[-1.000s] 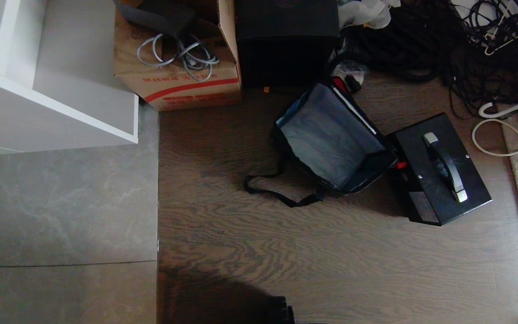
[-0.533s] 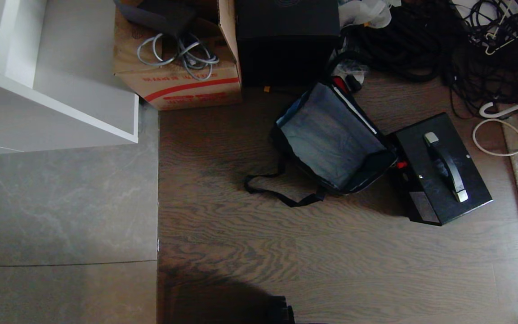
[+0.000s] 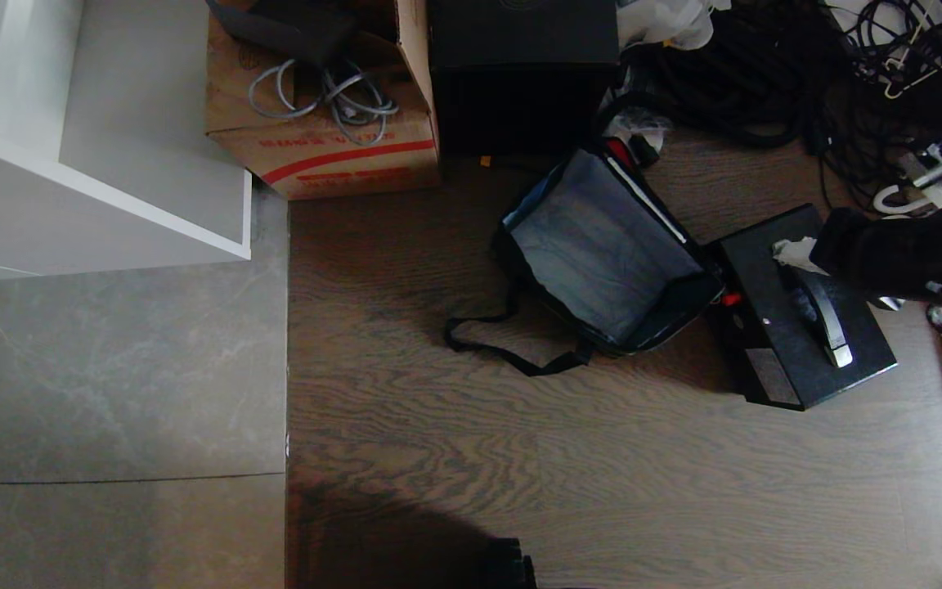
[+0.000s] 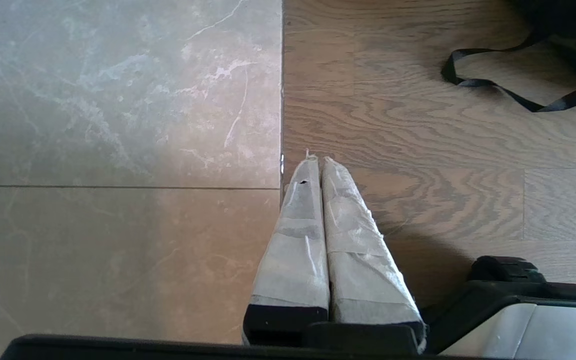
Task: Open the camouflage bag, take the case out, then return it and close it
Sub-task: Grip the handle again
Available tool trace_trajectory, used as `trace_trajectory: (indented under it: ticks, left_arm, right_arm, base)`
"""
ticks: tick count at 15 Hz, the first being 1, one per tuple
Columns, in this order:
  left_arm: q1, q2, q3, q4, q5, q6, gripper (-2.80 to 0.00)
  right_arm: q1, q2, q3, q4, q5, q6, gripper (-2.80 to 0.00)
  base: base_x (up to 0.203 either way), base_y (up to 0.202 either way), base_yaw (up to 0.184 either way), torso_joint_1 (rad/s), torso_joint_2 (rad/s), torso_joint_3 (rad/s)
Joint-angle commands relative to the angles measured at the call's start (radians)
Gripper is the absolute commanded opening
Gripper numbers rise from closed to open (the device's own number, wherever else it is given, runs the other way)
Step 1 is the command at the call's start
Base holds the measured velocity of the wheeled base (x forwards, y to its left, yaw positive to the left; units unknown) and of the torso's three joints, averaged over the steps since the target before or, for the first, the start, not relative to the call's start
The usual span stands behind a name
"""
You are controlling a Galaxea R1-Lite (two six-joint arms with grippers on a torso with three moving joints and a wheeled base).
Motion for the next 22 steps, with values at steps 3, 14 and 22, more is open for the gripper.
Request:
trace_trajectory:
  ticks: [3, 14, 22]
  left_arm:
    - [0.0, 0.0, 0.0, 0.001, 0.0, -0.001, -2.8]
    - [0.0, 0.0, 0.0, 0.0, 0.0, -0.001, -2.8]
    - [0.0, 0.0, 0.0, 0.0, 0.0, -0.001, -2.8]
  right_arm:
    - [-0.018, 0.188, -0.045, -0.16, 0.06, 0.006, -2.8]
    - [-0.008, 0.205, 0.041, -0.017, -0.101, -0.422, 0.0]
    - [-0.009, 0.215, 0.071, -0.083, -0.69, -0.871, 0.0]
  base:
    - [0.0, 0.0, 0.0, 0.0, 0.0, 0.0]
    - [0.0, 0.0, 0.0, 0.0, 0.0, 0.0]
    - [0.0, 0.0, 0.0, 0.0, 0.0, 0.0]
